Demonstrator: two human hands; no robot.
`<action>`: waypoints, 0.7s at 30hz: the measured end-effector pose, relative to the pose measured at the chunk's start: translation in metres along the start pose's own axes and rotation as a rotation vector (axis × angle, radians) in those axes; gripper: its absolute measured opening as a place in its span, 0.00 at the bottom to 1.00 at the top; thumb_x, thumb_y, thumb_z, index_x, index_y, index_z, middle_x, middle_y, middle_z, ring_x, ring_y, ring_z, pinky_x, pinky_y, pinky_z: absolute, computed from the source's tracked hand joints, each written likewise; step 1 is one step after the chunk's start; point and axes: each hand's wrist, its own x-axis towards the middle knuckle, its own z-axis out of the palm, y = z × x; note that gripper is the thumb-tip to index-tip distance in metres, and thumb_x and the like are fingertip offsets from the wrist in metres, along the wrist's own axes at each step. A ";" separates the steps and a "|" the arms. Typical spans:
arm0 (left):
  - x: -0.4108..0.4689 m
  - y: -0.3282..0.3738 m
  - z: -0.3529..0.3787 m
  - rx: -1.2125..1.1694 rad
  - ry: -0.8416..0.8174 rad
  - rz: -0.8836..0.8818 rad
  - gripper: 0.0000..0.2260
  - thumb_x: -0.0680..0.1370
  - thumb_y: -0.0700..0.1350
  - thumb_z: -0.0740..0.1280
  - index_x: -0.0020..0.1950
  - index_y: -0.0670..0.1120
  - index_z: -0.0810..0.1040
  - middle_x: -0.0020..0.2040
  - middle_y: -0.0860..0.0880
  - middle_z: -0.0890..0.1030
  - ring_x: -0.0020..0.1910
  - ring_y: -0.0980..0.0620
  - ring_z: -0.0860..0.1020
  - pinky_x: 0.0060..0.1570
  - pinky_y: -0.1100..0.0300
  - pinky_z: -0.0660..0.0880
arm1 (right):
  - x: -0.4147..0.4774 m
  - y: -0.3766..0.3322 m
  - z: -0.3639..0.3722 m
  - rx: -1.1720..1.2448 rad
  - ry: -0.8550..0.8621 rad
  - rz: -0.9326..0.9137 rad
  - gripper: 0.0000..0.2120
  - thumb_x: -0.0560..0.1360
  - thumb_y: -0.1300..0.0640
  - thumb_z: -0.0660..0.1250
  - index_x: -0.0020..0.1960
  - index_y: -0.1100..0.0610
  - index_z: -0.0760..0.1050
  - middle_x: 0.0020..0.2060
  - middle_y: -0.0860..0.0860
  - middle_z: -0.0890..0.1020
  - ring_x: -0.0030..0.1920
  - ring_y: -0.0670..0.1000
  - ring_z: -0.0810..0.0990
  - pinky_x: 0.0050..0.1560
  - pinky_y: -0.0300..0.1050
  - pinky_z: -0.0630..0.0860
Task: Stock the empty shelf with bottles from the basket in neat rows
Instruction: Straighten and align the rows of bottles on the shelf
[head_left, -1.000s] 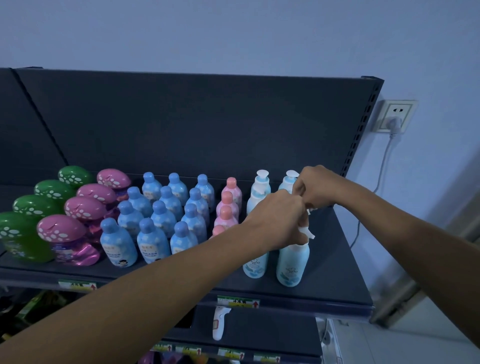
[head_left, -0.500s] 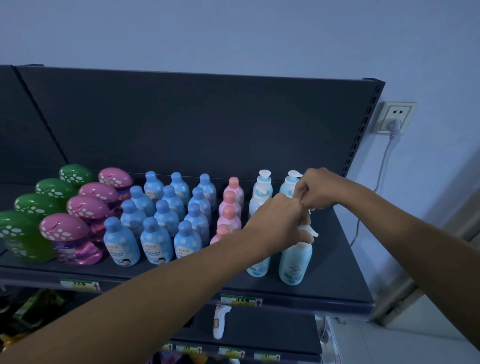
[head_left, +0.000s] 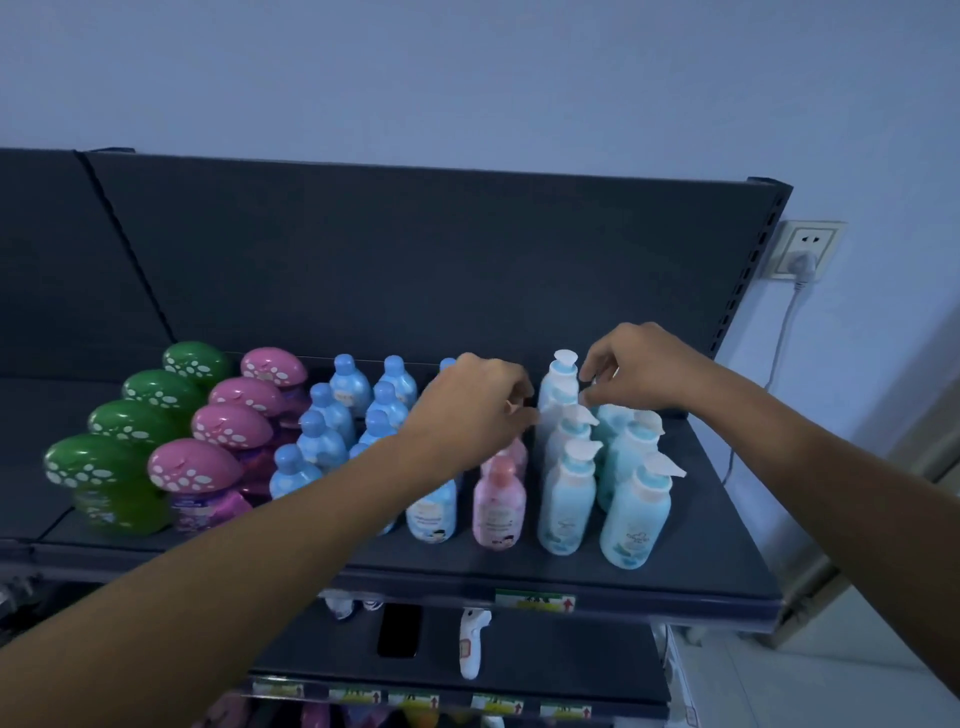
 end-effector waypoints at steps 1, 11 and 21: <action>-0.005 -0.014 -0.009 0.009 0.005 -0.016 0.10 0.77 0.53 0.70 0.50 0.48 0.82 0.45 0.52 0.85 0.48 0.48 0.82 0.51 0.50 0.79 | -0.001 -0.013 0.001 0.003 0.010 -0.015 0.10 0.68 0.47 0.77 0.49 0.47 0.84 0.41 0.41 0.83 0.49 0.46 0.81 0.52 0.51 0.81; -0.084 -0.177 -0.106 0.017 0.039 -0.108 0.08 0.77 0.50 0.70 0.52 0.49 0.84 0.45 0.55 0.85 0.48 0.52 0.83 0.51 0.51 0.80 | 0.001 -0.191 0.055 0.074 0.144 -0.079 0.06 0.69 0.50 0.73 0.46 0.46 0.83 0.37 0.40 0.84 0.45 0.43 0.82 0.51 0.49 0.81; -0.167 -0.322 -0.172 0.073 -0.025 -0.143 0.09 0.77 0.49 0.70 0.55 0.50 0.84 0.51 0.51 0.84 0.51 0.50 0.82 0.50 0.53 0.80 | 0.010 -0.353 0.132 0.170 0.159 -0.174 0.12 0.70 0.52 0.75 0.53 0.51 0.83 0.41 0.43 0.83 0.43 0.43 0.81 0.49 0.47 0.81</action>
